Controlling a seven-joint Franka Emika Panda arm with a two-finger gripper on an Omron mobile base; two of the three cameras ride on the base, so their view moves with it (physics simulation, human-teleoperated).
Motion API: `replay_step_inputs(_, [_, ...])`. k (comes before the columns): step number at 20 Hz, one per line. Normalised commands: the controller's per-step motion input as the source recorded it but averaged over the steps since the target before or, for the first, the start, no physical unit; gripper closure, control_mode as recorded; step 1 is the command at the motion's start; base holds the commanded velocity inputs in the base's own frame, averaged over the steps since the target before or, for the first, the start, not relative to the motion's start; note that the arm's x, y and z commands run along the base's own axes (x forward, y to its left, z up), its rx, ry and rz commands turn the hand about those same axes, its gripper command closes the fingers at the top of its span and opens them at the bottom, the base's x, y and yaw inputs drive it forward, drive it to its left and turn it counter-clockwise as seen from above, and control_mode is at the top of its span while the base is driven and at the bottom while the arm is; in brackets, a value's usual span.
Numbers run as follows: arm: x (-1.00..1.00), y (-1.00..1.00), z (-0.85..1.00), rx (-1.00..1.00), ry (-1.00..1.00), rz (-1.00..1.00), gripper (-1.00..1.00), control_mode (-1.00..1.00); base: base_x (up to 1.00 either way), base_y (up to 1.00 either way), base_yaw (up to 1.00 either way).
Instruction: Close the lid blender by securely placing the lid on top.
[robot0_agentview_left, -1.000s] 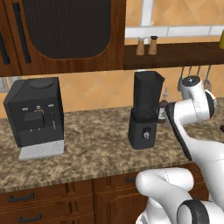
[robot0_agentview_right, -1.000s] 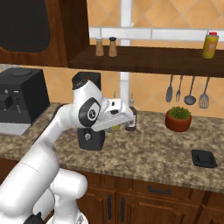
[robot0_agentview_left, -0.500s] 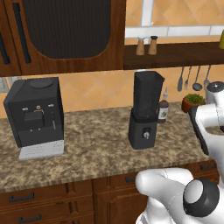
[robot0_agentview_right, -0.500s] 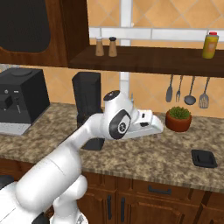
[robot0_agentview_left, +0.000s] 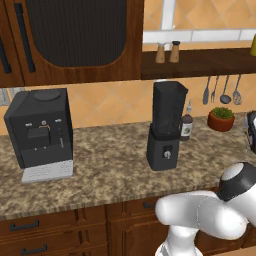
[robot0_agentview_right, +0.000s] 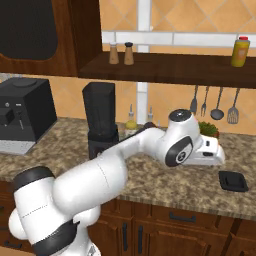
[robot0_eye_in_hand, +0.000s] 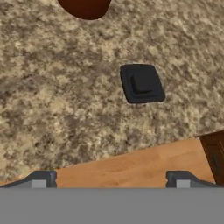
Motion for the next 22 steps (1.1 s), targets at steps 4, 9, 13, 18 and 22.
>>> replay_step_inputs(4, [0.01, -0.79, -0.30, 0.18, 0.00, 0.00, -1.00, -1.00, 0.00, 0.00, 0.00])
replay_step_inputs(9, [0.24, -0.39, -0.55, 0.01, 0.00, 0.00, -1.00, -1.00, 0.00, 0.00, 0.00])
replay_step_inputs(13, [0.30, -0.28, -0.64, 0.00, 0.00, 0.00, -1.00, -1.00, 0.00, 0.00, 0.00])
replay_step_inputs(18, [0.42, -0.22, -0.57, 0.00, 0.00, 0.00, -1.00, -1.00, 0.00, 0.00, 0.00])
replay_step_inputs(22, [0.47, -0.35, -0.24, 0.00, 0.00, 0.00, -1.00, -1.00, 0.00, 0.00, 0.00])
